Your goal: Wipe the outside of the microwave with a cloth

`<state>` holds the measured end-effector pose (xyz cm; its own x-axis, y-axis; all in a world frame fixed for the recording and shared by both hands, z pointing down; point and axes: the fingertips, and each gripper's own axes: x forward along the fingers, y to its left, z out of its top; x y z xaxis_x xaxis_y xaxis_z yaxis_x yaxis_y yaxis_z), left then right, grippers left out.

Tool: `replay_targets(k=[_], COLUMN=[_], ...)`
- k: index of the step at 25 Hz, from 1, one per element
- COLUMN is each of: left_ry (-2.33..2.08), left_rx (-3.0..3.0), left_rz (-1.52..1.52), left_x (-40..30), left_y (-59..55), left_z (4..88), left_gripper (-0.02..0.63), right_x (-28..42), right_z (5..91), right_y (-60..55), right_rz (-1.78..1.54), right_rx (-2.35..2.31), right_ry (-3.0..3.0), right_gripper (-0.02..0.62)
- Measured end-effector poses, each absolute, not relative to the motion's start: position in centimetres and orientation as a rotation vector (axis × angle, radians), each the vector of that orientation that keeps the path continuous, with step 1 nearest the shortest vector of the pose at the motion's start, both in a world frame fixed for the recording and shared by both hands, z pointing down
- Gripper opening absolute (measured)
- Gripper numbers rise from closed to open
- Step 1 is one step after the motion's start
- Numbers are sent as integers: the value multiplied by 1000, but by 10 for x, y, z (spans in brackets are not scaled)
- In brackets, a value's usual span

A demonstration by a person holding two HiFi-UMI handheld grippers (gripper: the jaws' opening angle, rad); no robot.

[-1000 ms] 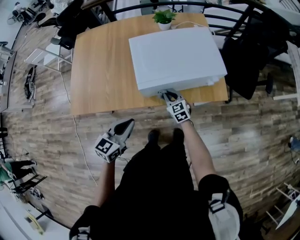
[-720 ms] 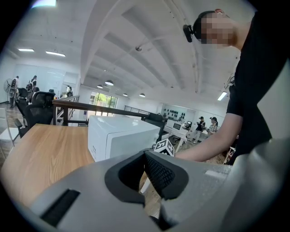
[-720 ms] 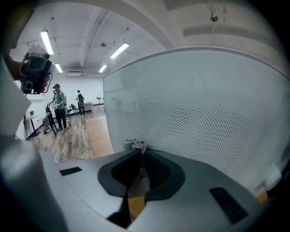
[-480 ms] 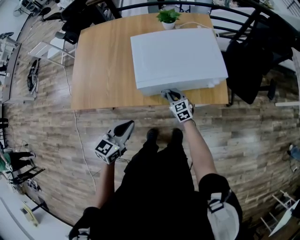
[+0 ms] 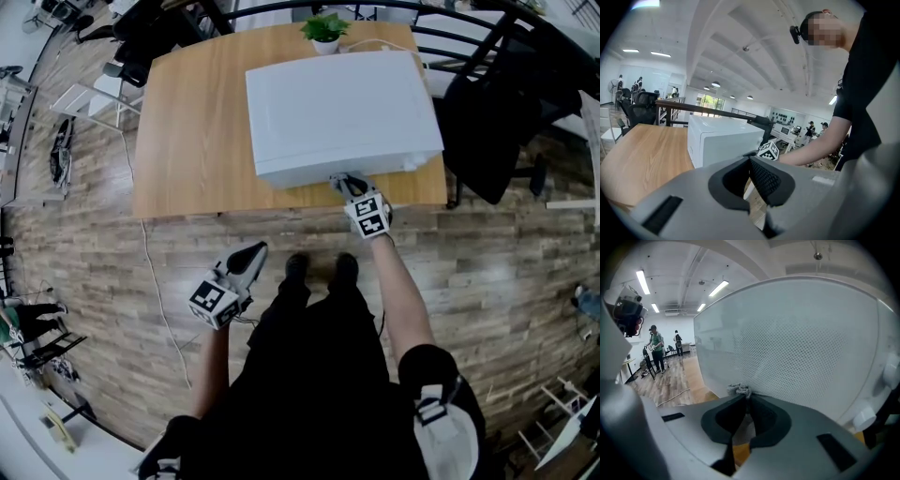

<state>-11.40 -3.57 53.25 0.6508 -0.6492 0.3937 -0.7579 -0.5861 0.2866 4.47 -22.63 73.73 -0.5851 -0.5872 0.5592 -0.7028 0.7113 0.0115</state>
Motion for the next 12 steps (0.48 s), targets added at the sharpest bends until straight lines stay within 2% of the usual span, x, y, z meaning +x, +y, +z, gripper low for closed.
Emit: replay_targets(k=[12], left_ry=[-1110], left_rx=[2435], left_rz=[312], left_x=[-74], left_y=[-38], left_z=[543], left_gripper=[3], right_x=[97], right_z=[753], right_y=[-240], right_rz=[247], right_rx=[975], right_ry=[-2314], right_gripper=[28])
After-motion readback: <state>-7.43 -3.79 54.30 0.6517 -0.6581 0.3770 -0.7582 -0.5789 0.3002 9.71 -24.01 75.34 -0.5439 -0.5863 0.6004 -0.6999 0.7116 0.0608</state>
